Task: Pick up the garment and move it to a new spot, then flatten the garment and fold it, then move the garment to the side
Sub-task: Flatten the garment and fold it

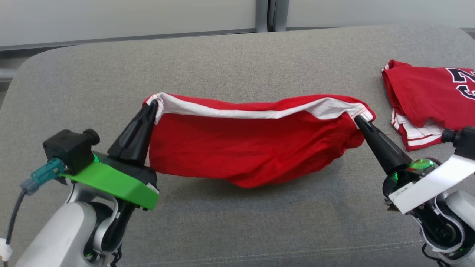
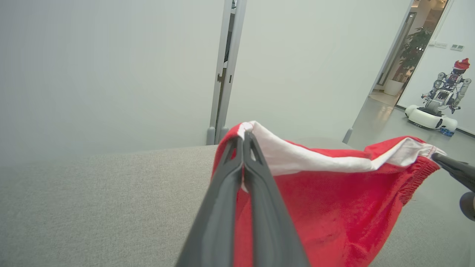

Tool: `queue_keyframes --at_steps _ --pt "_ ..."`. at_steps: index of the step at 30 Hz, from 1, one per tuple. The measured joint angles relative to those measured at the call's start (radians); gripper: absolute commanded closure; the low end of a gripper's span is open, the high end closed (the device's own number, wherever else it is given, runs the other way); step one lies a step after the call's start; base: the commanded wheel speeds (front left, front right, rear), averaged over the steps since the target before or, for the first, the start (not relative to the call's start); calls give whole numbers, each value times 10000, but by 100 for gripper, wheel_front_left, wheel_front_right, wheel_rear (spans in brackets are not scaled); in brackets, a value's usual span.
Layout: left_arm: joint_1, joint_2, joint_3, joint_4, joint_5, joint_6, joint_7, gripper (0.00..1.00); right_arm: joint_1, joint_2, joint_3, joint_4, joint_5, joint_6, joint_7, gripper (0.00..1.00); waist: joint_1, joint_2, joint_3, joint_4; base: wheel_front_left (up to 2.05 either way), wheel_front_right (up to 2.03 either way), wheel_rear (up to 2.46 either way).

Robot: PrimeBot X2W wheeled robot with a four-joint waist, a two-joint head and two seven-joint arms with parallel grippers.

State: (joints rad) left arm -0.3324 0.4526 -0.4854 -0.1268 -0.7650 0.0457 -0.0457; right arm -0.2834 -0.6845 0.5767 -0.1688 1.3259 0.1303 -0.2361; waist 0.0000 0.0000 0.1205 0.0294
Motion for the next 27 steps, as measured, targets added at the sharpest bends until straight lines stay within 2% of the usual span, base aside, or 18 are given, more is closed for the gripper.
queue_keyframes --at_steps 8,18,23,27 --pt "-1347 564 451 -311 217 67 516 100 -1615 -589 178 -270 1388 0 872 100 0 0 -761 8 0 0 0" --pt "-2744 974 773 -451 439 109 1124 100 -3228 -901 15 -420 2184 0 1703 100 0 0 -1518 82 0 0 0" --pt "-3149 926 792 -410 349 117 1331 100 -3742 -1058 31 111 1960 0 1885 100 0 0 -1464 161 0 0 0" --pt "-3779 614 698 426 54 -121 1509 100 -4520 -803 414 1252 1223 0 2013 100 0 0 -1236 191 0 0 0"
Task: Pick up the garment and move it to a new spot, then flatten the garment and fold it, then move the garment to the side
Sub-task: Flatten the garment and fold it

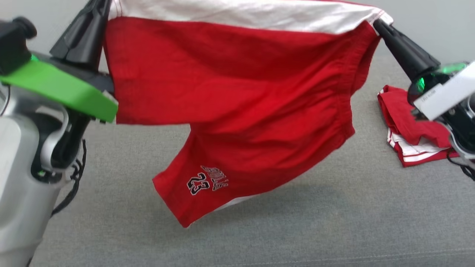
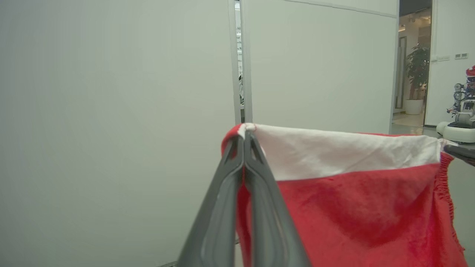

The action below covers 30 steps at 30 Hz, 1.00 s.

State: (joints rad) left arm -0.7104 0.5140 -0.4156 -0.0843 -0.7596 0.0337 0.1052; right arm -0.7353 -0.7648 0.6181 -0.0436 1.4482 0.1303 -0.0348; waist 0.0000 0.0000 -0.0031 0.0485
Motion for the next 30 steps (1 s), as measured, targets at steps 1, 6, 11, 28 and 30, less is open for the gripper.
queue_keyframes --at_steps 1,6,11,28,30 --pt "-238 -73 -29 303 -29 -69 59 100 -299 125 109 322 -176 2 29 100 0 0 83 2 0 0 0" --pt "-2143 -698 -52 2422 -130 -493 79 100 -2402 1080 775 2301 -1753 2 52 100 0 0 729 -3 0 0 0" --pt "-3918 -1241 -56 4426 171 -779 -548 100 -4200 2013 1162 4165 -2838 4 -506 100 0 0 1426 -19 0 0 0" --pt "-7370 -3051 58 9549 1611 -1478 -3632 100 -7838 4395 2755 9256 -5904 4 -2280 100 3 0 4592 42 0 0 0" --pt "-7061 -3264 268 9557 1622 -1526 -3662 100 -7694 4314 3114 9173 -5850 6 -2282 100 2 0 4960 89 0 0 0"
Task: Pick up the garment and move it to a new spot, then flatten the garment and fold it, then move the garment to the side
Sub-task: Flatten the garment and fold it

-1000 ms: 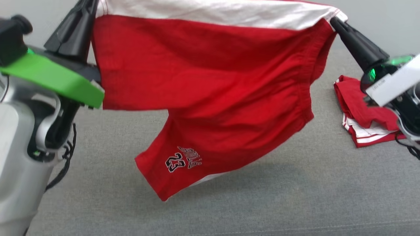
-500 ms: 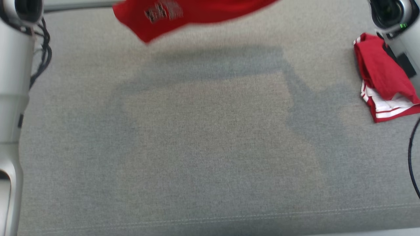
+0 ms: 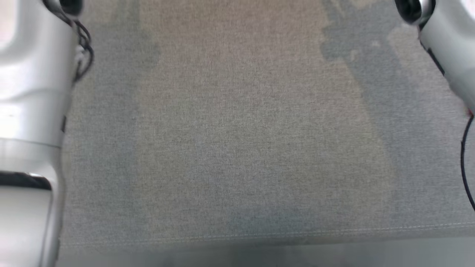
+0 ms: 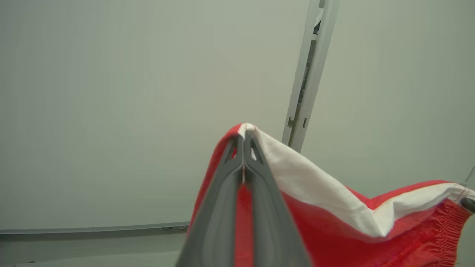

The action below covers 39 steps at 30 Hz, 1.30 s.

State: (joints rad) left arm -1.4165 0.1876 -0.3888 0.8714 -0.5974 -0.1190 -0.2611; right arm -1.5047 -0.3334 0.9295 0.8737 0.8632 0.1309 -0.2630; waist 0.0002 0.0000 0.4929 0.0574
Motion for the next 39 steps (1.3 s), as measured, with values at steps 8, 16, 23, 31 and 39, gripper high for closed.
queue_keyframes --at_steps 8,16,23,31,39 --pt "2315 -813 1072 -999 10 -84 2 100 1290 -1081 909 -1511 807 -2 2 100 0 0 1003 256 0 0 0" --pt "5981 -1118 1494 -3421 709 -100 0 100 3789 -2395 640 -4182 663 0 0 100 -2 0 821 419 0 0 0" --pt "8335 -702 1490 -4510 899 -98 0 100 5998 -2857 169 -5471 614 0 0 100 -3 0 293 326 0 0 0" --pt "10573 -217 1657 -5695 464 165 782 100 7784 -3304 109 -5904 644 0 0 100 -3 0 -549 224 0 0 0" --pt "12686 98 1517 -7200 52 598 2163 100 9191 -3446 251 -5678 775 2 0 100 -3 0 -1539 227 0 0 0"
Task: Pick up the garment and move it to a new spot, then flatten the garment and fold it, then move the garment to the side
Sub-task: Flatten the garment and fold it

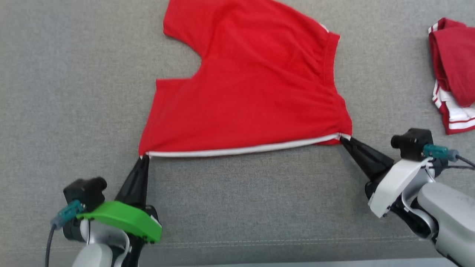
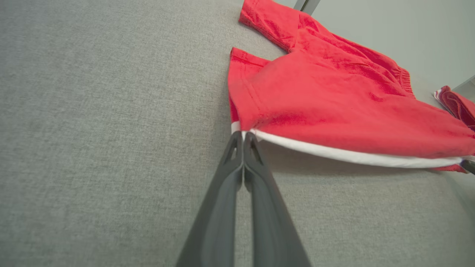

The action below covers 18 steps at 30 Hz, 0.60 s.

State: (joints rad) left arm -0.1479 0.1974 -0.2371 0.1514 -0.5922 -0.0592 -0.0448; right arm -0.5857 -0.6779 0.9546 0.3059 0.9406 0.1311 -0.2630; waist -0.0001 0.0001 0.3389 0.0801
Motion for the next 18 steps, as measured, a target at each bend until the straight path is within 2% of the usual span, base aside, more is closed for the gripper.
queue_keyframes --at_steps 9,18 --pt "1867 123 -171 -1018 -514 568 1175 100 1884 412 -594 263 21 0 0 100 0 0 -1157 26 0 0 0" --pt "2768 295 -140 -1373 -949 821 1772 100 3536 732 -1442 222 -389 6 0 100 0 0 -1940 85 0 0 0"
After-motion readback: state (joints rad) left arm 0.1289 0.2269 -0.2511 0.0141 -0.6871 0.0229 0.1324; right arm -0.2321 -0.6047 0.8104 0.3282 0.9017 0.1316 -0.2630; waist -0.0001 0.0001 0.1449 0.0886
